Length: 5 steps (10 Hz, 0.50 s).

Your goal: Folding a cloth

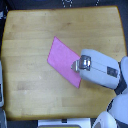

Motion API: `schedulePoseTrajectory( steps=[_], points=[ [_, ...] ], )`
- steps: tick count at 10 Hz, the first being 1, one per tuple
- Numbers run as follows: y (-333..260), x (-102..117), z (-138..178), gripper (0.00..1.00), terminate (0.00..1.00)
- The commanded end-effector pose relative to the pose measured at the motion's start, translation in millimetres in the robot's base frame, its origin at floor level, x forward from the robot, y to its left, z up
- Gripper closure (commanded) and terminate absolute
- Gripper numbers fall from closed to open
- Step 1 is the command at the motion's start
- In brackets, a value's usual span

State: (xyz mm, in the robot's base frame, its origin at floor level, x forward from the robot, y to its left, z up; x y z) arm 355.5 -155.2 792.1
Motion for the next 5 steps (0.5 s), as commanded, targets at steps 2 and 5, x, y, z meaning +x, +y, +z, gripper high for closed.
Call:
schedulePoseTrajectory(
  steps=[2,5],
  points=[
    [-5.2,-28.2,-28.3,0.00,0.00],
    [0.4,-30.2,-36.0,0.00,0.00]
  ],
)
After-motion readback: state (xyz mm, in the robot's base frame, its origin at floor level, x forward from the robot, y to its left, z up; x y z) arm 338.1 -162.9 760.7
